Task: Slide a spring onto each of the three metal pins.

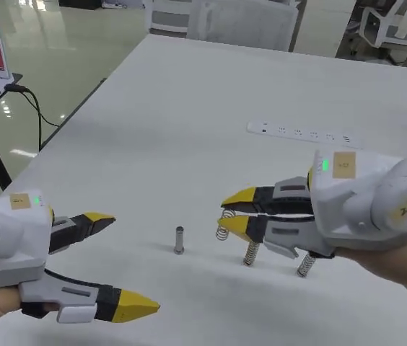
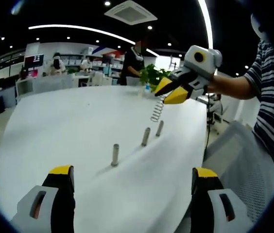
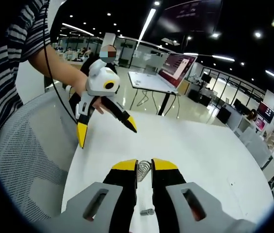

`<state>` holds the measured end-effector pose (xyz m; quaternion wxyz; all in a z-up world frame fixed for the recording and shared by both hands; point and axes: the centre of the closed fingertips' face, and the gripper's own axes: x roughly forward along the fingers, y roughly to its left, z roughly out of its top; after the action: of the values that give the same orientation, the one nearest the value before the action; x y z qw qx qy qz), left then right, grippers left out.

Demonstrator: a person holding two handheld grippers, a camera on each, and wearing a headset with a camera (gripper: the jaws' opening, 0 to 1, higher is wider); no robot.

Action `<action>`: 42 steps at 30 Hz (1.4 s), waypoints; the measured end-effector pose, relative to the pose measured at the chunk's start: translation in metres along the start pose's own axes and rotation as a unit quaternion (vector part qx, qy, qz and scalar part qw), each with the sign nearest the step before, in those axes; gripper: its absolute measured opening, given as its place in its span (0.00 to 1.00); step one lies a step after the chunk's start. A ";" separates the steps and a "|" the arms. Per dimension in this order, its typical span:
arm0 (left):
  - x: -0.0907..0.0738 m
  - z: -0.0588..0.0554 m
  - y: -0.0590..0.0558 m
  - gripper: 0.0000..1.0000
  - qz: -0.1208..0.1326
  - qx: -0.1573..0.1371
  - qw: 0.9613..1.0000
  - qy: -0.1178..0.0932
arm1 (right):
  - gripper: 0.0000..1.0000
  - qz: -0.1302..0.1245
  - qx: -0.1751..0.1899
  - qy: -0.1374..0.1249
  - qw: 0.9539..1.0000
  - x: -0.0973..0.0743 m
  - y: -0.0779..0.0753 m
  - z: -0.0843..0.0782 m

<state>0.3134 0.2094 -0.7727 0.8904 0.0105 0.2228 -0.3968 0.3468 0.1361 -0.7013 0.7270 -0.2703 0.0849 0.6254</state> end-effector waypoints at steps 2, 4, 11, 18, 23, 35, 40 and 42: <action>0.000 0.000 0.000 0.98 0.000 -0.003 1.000 -0.001 | 0.08 -0.002 0.003 -0.008 1.000 0.006 -0.003 0.005; 0.001 0.002 -0.001 0.98 -0.002 -0.004 1.000 -0.002 | 0.08 -0.004 0.001 -0.009 1.000 0.013 -0.005 0.007; 0.002 0.004 -0.003 0.98 -0.003 -0.008 1.000 -0.006 | 0.08 0.007 0.002 -0.007 1.000 0.035 -0.006 0.010; -0.001 0.001 0.000 0.98 0.003 -0.011 1.000 -0.005 | 0.08 0.015 0.015 -0.003 1.000 0.055 -0.010 0.006; -0.002 -0.003 0.000 0.98 0.003 -0.015 1.000 -0.002 | 0.08 0.003 0.044 0.003 0.999 0.063 -0.021 -0.003; -0.005 -0.006 0.004 0.98 0.009 -0.022 1.000 -0.002 | 0.08 0.002 0.092 0.010 0.996 0.071 -0.020 -0.017; -0.006 -0.007 0.003 0.97 0.009 -0.023 1.000 -0.001 | 0.08 0.003 0.096 0.013 0.995 0.073 -0.020 -0.019; -0.006 -0.007 0.003 0.97 0.009 -0.023 1.000 -0.002 | 0.08 0.004 0.096 0.014 0.995 0.074 -0.019 -0.020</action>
<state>0.3096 0.2168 -0.7767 0.8942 -0.0085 0.2301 -0.3838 0.3846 0.1889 -0.7470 0.7461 -0.2074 0.1560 0.6132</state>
